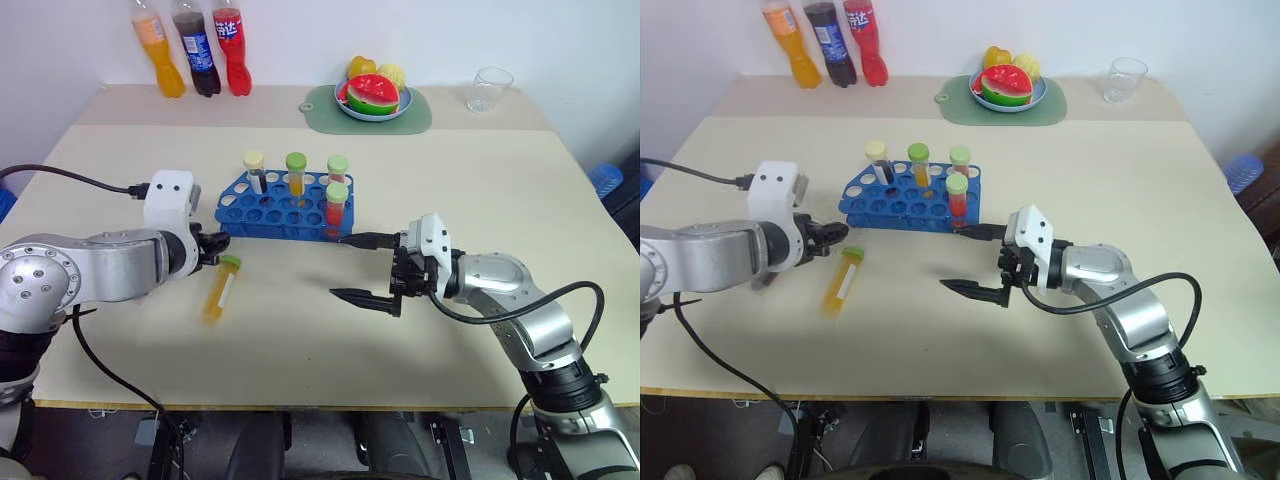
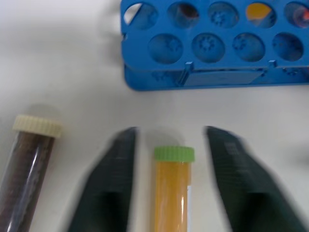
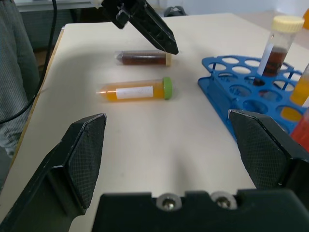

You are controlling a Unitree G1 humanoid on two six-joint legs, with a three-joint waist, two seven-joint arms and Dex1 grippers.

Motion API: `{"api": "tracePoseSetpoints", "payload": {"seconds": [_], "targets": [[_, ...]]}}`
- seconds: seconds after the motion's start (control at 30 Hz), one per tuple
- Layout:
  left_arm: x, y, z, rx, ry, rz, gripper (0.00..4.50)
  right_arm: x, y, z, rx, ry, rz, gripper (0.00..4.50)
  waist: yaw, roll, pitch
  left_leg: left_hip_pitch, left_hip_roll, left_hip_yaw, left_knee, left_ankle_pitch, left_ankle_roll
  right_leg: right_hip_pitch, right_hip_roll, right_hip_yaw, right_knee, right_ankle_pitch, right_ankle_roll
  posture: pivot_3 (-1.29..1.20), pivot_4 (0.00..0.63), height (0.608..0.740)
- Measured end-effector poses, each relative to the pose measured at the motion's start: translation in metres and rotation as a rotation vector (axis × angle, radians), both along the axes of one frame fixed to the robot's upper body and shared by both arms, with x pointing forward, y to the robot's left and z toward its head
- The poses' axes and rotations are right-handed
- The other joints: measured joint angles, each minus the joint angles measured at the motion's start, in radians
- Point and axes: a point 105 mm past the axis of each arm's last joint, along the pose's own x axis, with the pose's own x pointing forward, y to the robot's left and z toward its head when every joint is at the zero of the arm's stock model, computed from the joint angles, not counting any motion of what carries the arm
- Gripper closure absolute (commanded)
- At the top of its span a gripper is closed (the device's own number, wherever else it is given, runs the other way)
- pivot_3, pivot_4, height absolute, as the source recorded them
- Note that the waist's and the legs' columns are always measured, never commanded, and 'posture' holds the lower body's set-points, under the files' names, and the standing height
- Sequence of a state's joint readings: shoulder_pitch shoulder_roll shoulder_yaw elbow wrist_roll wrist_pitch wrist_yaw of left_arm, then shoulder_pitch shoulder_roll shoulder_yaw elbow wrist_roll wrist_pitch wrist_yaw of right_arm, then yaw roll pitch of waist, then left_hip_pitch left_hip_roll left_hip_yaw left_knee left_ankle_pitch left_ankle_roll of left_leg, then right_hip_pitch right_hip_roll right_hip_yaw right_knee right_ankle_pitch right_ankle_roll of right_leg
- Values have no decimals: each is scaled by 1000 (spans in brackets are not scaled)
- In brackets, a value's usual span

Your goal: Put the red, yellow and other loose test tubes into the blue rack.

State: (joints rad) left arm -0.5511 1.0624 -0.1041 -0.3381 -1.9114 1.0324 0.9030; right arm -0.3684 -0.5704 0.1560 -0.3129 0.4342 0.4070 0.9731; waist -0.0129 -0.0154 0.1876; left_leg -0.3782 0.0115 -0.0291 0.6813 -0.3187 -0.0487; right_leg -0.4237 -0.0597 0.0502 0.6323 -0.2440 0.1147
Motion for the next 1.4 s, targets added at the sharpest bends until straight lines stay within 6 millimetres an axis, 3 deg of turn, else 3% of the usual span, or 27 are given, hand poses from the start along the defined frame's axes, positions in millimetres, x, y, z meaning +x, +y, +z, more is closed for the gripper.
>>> {"api": "tracePoseSetpoints", "payload": {"seconds": [0.03, 0.37, 0.53, 0.67, 0.77, 0.97, 1.07, 1.17, 1.33, 1.4], "targets": [[-1, 1, -2, 4, 17, 8, 25, 0, 0, 0, 0, 0, 0, 0, 0, 0, 0, 0, 0, 0, 0, 0, 0, 0, 0, 0, 0, 0, 0, 0, 150, 734], [-9, 1, -36, 43, 145, 67, 25, -2, 1, -4, -8, 19, 15, 0, -1, 0, 0, 0, 0, 0, 0, 1, -1, 0, 0, 0, 0, 0, 0, 0, 150, 734], [-13, -10, -56, -13, 205, 78, 25, -18, -4, -8, -65, 74, 87, 0, 4, 0, 0, 0, 0, 0, 1, 1, -1, 0, 0, 0, 0, 0, 0, 0, 150, 734], [-12, -11, -60, -15, 220, 106, 25, -21, -4, -9, -72, 82, 100, 0, 1, 0, 0, 0, 0, 0, 1, 0, -1, 0, 0, 0, 0, 0, 0, 0, 150, 734], [-11, -11, -63, -19, 234, 129, 808, -24, -4, -10, -77, 87, 107, 0, 1, 0, 0, 0, 0, 0, 1, 1, -1, 0, 0, 0, 0, 0, 0, 0, 150, 734], [-6, -7, -60, -6, 225, 163, 3675, -24, -4, -11, -80, 87, 110, 0, 2, 0, 0, 0, 0, 0, 1, 1, -2, 0, 0, 0, 0, 0, 0, 0, 150, 734], [-6, -7, -58, -1, 218, 163, 3695, -24, -3, -11, -81, 87, 111, 0, 2, 0, 0, 0, 0, 0, 1, 3, -5, 0, 0, 0, 0, 0, 0, 0, 150, 734], [-3, 1, -47, 39, 171, 172, 3695, -24, -4, -12, -81, 87, 107, 0, 1, -1, 0, 0, 0, 0, 1, 3, -5, 0, 0, 0, 0, 0, 0, 0, 150, 734], [12, 9, 30, 82, -328, 131, 3695, -18, -6, -17, -73, 91, 39, 0, 2, -1, 0, 0, 0, 2, 0, 3, -6, 0, 1, 0, -2, 0, 0, 0, 150, 734], [11, 8, 45, 89, -504, 114, 3695, -11, -8, -22, -47, 105, -20, 0, 2, 0, 0, 0, 0, 2, -1, 3, -6, 0, 1, 0, -2, 0, 0, 0, 150, 734]]}}
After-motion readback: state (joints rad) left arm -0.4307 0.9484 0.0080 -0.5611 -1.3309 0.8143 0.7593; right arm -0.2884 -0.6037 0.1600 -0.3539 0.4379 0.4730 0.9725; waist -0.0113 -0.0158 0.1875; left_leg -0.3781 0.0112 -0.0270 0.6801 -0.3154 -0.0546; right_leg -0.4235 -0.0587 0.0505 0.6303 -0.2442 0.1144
